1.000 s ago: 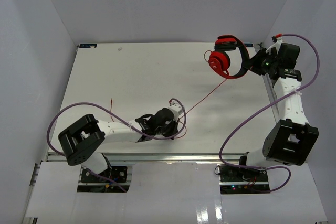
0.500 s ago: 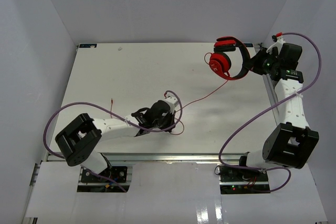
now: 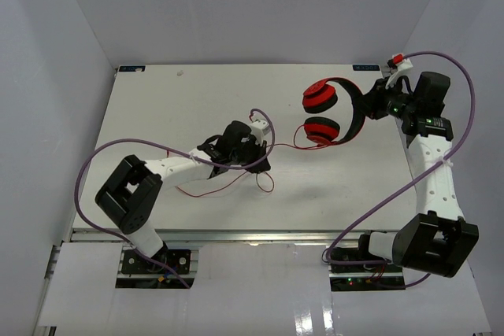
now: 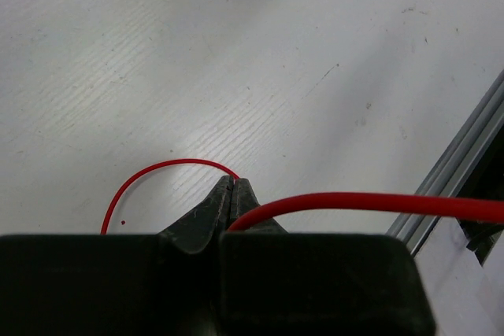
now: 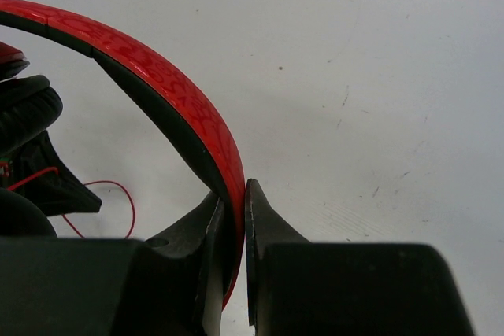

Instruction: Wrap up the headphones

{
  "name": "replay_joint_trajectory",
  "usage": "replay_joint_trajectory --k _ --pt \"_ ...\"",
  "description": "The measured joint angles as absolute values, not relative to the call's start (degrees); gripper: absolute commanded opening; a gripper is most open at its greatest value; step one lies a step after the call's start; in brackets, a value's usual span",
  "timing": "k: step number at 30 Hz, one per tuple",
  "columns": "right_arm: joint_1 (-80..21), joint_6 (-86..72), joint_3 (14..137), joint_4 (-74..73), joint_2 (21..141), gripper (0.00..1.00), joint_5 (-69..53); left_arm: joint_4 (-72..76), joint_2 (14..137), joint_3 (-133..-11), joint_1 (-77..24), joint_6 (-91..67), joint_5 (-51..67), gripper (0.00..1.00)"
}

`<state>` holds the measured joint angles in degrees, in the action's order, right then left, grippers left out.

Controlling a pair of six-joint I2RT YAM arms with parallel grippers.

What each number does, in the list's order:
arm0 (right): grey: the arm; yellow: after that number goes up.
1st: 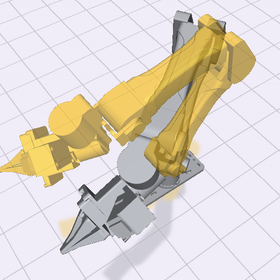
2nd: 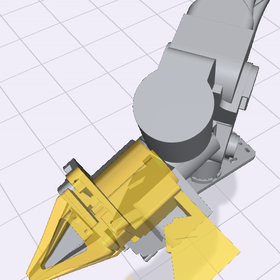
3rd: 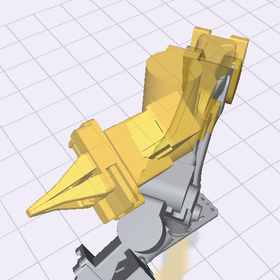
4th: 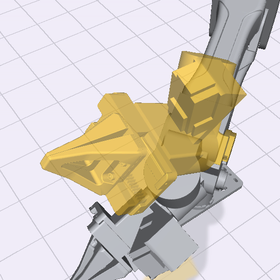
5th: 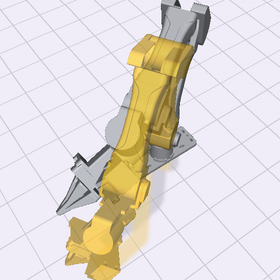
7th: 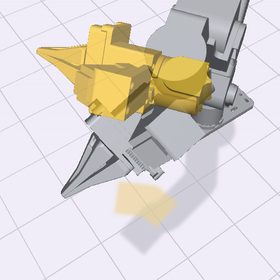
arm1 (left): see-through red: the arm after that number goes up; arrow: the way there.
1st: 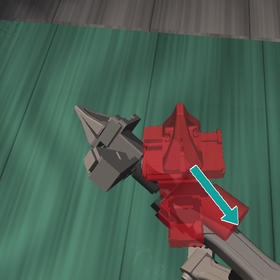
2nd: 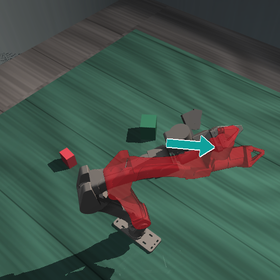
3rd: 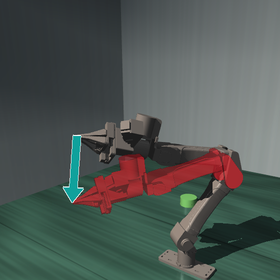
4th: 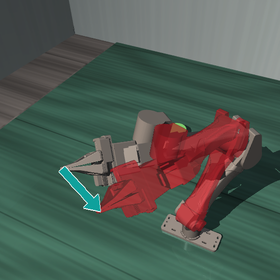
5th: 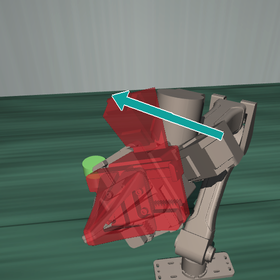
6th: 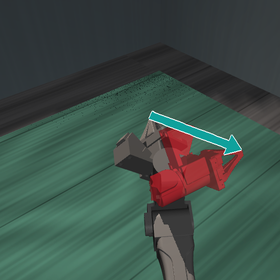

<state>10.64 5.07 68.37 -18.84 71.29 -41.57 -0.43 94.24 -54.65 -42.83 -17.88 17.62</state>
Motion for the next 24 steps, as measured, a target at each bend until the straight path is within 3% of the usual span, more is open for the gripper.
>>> replay_joint_trajectory --k 7,24 --pt "9.56 8.88 67.26 -19.97 70.36 0.08 -42.7 -3.41 96.24 -57.25 -41.21 -14.41 24.54 0.0" --pt "9.23 10.07 67.29 -19.94 68.93 0.08 -39.59 -9.24 99.84 -58.52 -31.34 -10.16 21.77 0.0"
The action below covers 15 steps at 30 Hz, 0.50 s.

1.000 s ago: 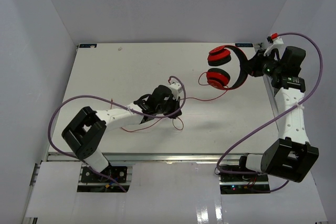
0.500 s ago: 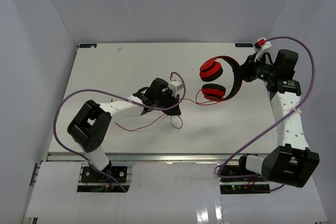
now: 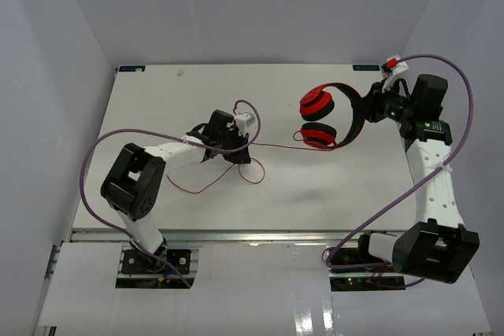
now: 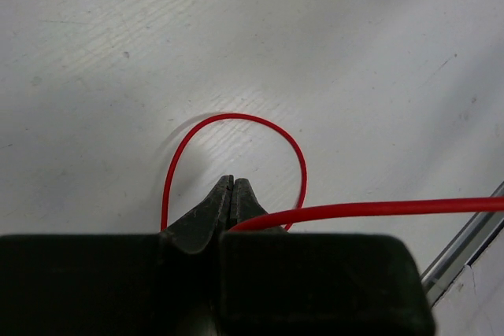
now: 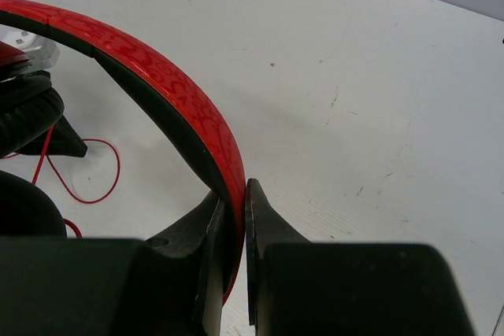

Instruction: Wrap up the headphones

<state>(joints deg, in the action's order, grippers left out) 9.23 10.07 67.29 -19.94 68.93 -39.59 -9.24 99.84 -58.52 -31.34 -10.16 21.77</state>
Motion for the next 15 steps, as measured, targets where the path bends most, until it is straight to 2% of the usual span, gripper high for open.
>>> replay_joint_trajectory --k 7,15 --pt "9.08 10.6 67.29 -19.97 68.93 0.08 -38.96 -10.35 101.91 -60.24 -29.49 -8.88 22.27 0.0" --pt "4.12 16.46 67.27 -21.74 68.01 0.08 -36.86 -11.99 105.18 -70.54 -27.93 -7.69 27.54 0.01"
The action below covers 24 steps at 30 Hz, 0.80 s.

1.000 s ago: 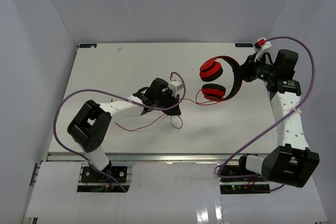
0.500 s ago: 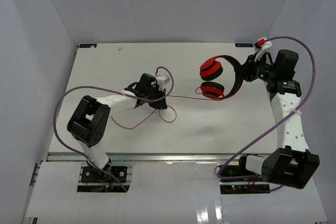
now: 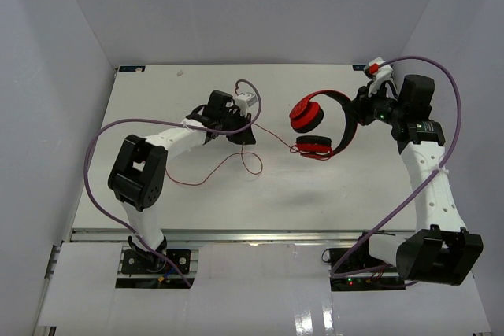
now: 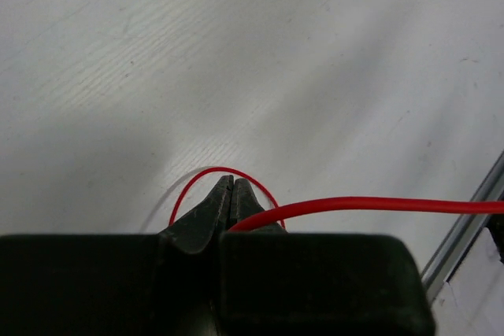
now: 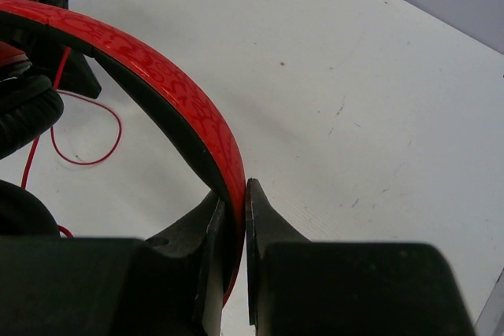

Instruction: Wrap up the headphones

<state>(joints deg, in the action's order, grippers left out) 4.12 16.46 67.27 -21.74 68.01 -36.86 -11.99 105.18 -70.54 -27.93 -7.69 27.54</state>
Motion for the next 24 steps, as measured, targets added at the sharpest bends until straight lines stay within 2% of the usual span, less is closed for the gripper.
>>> replay_joint_trajectory --k 9,24 --pt "-5.9 23.76 64.78 -23.17 64.51 0.08 -30.85 -13.13 105.8 -74.54 -27.81 -7.68 34.46 0.03" --pt "-16.92 32.52 56.84 -23.31 64.05 0.08 -16.28 -19.59 106.45 -78.97 -27.83 -7.75 38.59 0.02"
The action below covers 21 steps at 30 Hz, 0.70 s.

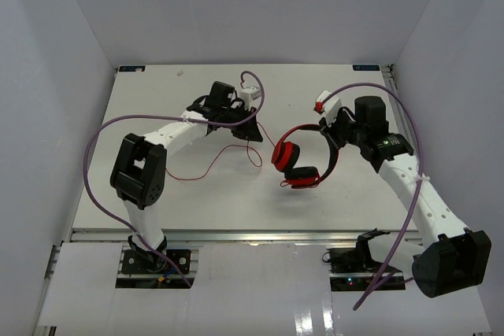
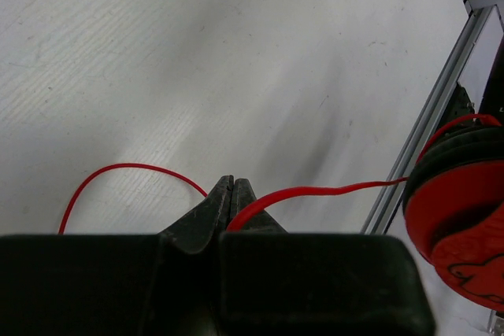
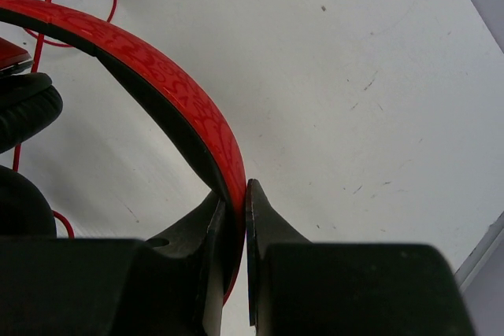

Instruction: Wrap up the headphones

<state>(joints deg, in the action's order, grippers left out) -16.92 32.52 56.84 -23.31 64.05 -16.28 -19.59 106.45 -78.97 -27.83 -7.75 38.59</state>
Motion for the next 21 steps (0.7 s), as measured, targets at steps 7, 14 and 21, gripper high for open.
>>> replay_joint_trajectory --k 7,14,21 --pt "-23.99 34.22 56.1 -21.97 64.14 0.08 -9.55 -25.17 107.23 -83.16 -27.81 -7.96 40.23 0.03" --pt "-32.36 34.79 56.28 -19.98 67.46 0.08 -0.17 -31.1 108.66 -88.03 -27.82 -8.9 42.53 0.02" --pt "-34.27 33.35 56.84 -17.52 72.49 0.08 9.52 -38.72 109.43 -95.19 -27.83 -9.47 43.35 0.01"
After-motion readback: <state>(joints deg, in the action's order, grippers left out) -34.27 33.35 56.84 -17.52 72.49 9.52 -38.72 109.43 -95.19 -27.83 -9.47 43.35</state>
